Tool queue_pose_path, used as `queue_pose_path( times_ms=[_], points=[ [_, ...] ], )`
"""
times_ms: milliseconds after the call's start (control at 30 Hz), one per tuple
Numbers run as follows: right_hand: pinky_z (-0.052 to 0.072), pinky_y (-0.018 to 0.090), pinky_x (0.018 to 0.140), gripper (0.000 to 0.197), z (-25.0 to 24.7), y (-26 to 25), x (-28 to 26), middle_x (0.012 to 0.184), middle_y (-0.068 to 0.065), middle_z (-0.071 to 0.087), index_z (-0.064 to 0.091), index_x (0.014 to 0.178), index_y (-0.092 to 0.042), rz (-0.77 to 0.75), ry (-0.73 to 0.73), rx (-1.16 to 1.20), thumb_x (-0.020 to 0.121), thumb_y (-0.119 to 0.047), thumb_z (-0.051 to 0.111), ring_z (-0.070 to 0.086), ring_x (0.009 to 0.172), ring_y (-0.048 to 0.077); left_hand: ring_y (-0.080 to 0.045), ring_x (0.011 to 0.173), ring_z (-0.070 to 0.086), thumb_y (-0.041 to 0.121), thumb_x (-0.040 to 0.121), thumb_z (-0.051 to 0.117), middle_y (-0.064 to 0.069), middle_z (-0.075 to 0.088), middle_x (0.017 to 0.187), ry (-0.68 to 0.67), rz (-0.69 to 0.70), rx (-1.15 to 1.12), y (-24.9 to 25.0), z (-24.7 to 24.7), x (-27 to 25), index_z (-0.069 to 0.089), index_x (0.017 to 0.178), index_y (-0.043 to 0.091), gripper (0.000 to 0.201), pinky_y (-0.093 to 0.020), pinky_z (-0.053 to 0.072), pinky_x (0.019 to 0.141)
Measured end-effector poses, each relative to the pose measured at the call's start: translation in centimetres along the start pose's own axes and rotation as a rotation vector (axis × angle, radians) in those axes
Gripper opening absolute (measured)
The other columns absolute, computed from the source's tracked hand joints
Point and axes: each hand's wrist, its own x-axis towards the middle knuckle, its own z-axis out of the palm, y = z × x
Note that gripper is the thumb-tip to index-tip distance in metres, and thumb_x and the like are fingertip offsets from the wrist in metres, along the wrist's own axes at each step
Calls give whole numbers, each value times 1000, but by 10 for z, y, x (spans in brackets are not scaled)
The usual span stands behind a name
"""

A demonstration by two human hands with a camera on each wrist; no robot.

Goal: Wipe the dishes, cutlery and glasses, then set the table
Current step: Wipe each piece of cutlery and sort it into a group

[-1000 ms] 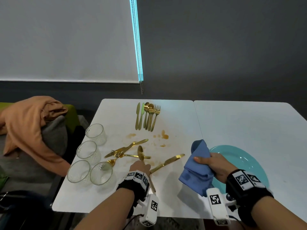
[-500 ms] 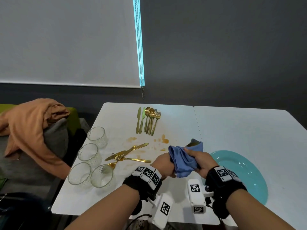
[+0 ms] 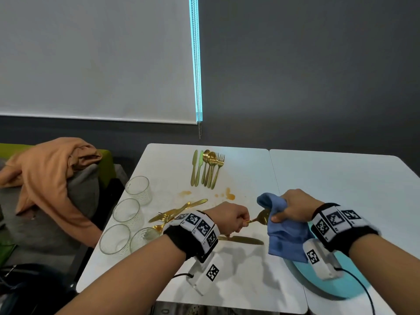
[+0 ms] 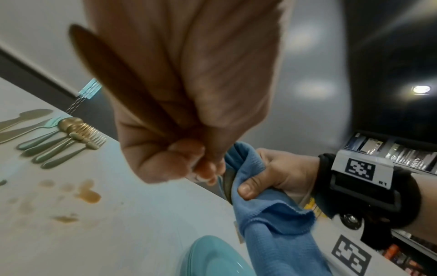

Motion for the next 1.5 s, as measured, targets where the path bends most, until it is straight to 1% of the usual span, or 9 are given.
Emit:
queue_pose_path(
  times_ms=[133,300,533,700,967,1100,1233,1367,1500],
  points=[
    [44,23,70,16,-12,4,-3,85,4,64,63,82,-15,-58,113,140,78,-25,74,59,83,19,-11,61,48,17,98,42,-3,55,82,95,19,-26,4,-7,0,58,109,7,22,-17,44,55],
    [52,37,76,18,25,7,1,96,23,66,66,92,3,123,374,1237,79,-7,71,61,87,31,-8,53,46,12,96,42,5,50,67,181,18,-177,6,1,1,56,95,9,15,-14,41,48],
    [53,37,66,32,69,-14,6,101,18,65,60,108,-2,252,183,1719,88,-27,62,63,83,28,-33,94,59,7,95,40,-17,64,99,307,20,-216,15,31,13,56,114,-3,26,-30,46,75],
    [55,36,69,42,57,-13,11,112,23,65,61,117,0,167,193,1610,83,-24,67,64,95,33,-28,104,63,5,94,43,-15,65,116,348,-27,-446,17,35,16,60,94,26,27,-17,47,72],
    [54,31,65,39,23,3,18,98,13,65,58,113,-4,196,337,1643,84,-29,66,62,79,24,-12,64,53,14,98,42,10,65,57,252,-59,-681,0,37,14,60,80,21,27,-18,44,65],
    [51,39,75,39,33,-9,18,103,19,66,61,111,0,181,255,1525,82,-25,69,62,89,32,-27,80,59,6,95,41,-18,70,93,301,-118,-523,5,34,20,57,77,17,26,-25,42,68],
    [48,37,66,46,50,-16,24,94,26,66,63,104,5,203,173,1233,77,-30,74,61,82,33,-31,124,46,11,101,35,-18,49,137,276,-209,-284,-1,34,36,50,129,2,34,-33,34,102],
    [41,33,61,38,48,-15,36,79,21,59,61,86,2,220,90,1025,76,-33,74,52,72,27,-18,101,55,5,94,48,-17,56,131,178,-126,-151,-13,32,39,52,129,0,35,-25,46,91],
    [40,31,60,30,38,-14,50,76,17,59,60,77,-3,204,109,988,77,-29,75,53,69,25,-29,116,54,10,94,48,-16,59,124,237,-178,-187,-26,-2,50,56,121,3,29,-29,43,90]
  ],
)
